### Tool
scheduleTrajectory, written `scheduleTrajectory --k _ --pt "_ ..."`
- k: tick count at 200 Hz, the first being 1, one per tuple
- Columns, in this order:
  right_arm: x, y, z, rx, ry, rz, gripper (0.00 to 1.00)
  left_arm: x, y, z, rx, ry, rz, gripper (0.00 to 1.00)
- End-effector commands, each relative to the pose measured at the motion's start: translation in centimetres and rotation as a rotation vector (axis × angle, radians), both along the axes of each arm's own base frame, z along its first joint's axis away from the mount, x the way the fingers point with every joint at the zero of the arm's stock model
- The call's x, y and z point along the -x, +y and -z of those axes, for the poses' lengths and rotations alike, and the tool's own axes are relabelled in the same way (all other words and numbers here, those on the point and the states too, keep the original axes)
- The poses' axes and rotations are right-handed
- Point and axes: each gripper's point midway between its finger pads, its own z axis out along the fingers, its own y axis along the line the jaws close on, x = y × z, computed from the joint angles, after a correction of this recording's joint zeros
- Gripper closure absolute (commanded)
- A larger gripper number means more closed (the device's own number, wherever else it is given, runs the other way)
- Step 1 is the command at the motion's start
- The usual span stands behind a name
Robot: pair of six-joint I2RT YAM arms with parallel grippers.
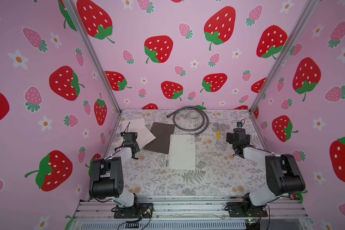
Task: Tear off pages from different notebooks
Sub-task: Reset both arms
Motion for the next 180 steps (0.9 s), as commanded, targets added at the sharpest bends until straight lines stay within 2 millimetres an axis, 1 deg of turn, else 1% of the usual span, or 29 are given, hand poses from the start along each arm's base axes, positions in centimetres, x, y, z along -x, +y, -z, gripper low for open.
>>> scheduleTrajectory --k 1,10,14,22,26,35,41,47,54,61,71,78,83,101,105,111,113,116,125,138,180 --pt "0.6 0.6 -0.5 -0.035 -0.204 -0.085 0.01 -2.1 -0.3 -2.6 -0.050 -0.121 0.021 0.00" --pt "1.0 0.3 0.0 -0.093 -0.156 -0.084 0.01 -2.2 -1.2 -3.2 -0.077 -0.156 0.056 0.01" --pt "0.9 0.3 0.3 -0.118 -0.158 -0.102 0.01 -2.1 -1.5 -3.6 -0.095 -0.172 0.065 0.00" --pt "1.0 -0.5 1.0 -0.182 -0.174 -0.102 0.01 -2.1 -2.4 -4.5 -0.135 -0.212 0.089 0.00" --pt "1.1 -0.8 1.6 -0.217 -0.171 -0.110 0.01 -2.2 -2.9 -4.9 -0.149 -0.237 0.105 0.00" --pt "1.0 -0.8 1.5 -0.236 -0.224 -0.138 0.01 -2.7 -4.8 -5.8 -0.159 -0.308 0.172 0.00" --pt "1.0 -0.8 1.5 -0.239 -0.206 -0.136 0.01 -3.2 -6.4 -6.0 -0.139 -0.353 0.250 0.00" --pt "1.2 -0.8 1.7 -0.243 -0.183 -0.135 0.01 -3.6 -7.7 -5.7 -0.111 -0.385 0.320 0.01" --pt "1.1 -0.7 1.6 -0.239 -0.198 -0.138 0.01 -4.2 -8.5 -5.4 -0.094 -0.403 0.360 0.00" --pt "1.0 -0.7 1.5 -0.239 -0.207 -0.141 0.01 -4.7 -8.6 -5.3 -0.086 -0.399 0.352 0.01" --pt "1.1 -0.7 1.7 -0.241 -0.186 -0.139 0.01 -5.4 -8.5 -4.4 -0.076 -0.398 0.345 0.00" --pt "1.1 -0.7 1.6 -0.239 -0.193 -0.140 0.01 -5.8 -8.3 -4.1 -0.071 -0.394 0.344 0.00" --pt "1.1 -0.7 1.6 -0.239 -0.194 -0.140 0.01 -5.6 -8.4 -3.9 -0.045 -0.373 0.349 0.00" --pt "1.1 -0.7 1.6 -0.240 -0.192 -0.141 0.01 -5.0 -8.9 -4.1 -0.017 -0.455 0.391 0.01" --pt "1.1 -0.7 1.7 -0.239 -0.189 -0.140 0.01 -4.8 -9.0 -4.1 -0.012 -0.474 0.404 0.00" --pt "1.1 -0.7 1.6 -0.240 -0.190 -0.141 0.01 -4.5 -9.3 -3.5 -0.007 -0.491 0.423 0.00" --pt "1.1 -0.7 1.7 -0.240 -0.188 -0.141 0.01 -4.6 -9.3 -3.8 -0.016 -0.518 0.425 0.00" --pt "1.1 -0.7 1.7 -0.239 -0.189 -0.141 0.01 -4.6 -9.1 -3.7 -0.030 -0.525 0.420 0.00" --pt "1.1 -0.7 1.7 -0.240 -0.188 -0.140 0.01 -4.4 -9.0 -3.2 -0.010 -0.475 0.411 0.01" --pt "1.0 -0.6 1.7 -0.237 -0.187 -0.142 0.01 -4.6 -8.7 -3.3 0.007 -0.496 0.402 0.00" --pt "0.9 -0.5 1.7 -0.224 -0.178 -0.142 0.01 -4.5 -8.7 -3.3 0.009 -0.489 0.406 0.01"
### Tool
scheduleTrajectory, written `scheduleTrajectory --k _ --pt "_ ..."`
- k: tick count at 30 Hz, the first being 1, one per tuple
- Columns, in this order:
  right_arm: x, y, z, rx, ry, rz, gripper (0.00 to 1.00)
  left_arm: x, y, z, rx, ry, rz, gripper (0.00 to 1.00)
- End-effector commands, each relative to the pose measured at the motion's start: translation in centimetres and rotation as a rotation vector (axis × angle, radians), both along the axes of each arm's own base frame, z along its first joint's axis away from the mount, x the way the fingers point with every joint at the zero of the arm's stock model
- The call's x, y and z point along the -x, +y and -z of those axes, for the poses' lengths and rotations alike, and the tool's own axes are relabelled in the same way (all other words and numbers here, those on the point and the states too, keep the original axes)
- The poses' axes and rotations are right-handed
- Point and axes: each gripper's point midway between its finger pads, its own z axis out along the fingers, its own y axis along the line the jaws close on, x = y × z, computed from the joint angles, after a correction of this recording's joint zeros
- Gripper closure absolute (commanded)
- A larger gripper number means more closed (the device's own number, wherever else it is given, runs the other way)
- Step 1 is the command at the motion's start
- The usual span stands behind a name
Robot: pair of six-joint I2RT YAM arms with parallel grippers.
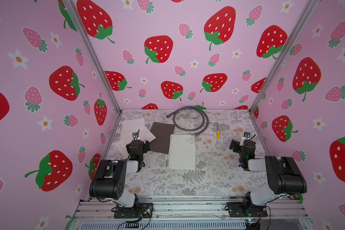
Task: Tear off pages from different notebooks
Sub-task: Reset both arms
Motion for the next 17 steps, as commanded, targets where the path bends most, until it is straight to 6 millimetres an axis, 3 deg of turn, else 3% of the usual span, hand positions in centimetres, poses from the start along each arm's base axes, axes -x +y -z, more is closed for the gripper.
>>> scheduleTrajectory --k 1,17 --pt "-0.68 0.23 -1.00 -0.002 -0.032 -0.004 0.01 -0.58 -0.29 -1.02 0.009 -0.044 0.021 0.00" --pt "-0.69 0.23 -0.97 -0.002 -0.031 -0.005 0.01 -0.81 -0.41 -0.97 0.008 -0.040 0.028 0.00"
